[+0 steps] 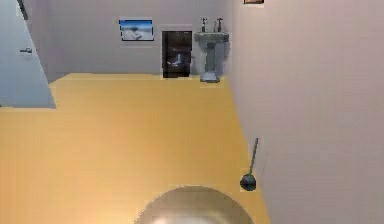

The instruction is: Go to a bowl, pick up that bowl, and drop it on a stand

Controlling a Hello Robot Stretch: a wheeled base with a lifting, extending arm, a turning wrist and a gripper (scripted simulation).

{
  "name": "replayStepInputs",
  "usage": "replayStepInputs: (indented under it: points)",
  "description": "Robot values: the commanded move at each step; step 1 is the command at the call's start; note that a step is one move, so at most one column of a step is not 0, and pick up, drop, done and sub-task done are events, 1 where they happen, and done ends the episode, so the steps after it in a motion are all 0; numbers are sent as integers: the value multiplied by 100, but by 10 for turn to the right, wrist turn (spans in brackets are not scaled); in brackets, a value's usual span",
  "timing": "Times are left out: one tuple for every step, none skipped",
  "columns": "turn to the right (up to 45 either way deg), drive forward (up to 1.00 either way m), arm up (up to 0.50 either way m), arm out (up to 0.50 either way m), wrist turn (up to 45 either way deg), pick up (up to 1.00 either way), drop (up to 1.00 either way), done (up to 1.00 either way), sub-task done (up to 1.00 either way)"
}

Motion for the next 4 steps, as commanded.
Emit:
replayStepInputs:
  points:
    - [-450, 0, 0, 0, 0, 0, 0, 0, 0]
    - [-60, 0, 0, 0, 0, 0, 0, 0, 0]
    - [-30, 0, 0, 0, 0, 0, 0, 0, 0]
    - [0, 100, 0, 0, 0, 0, 0, 0, 0]
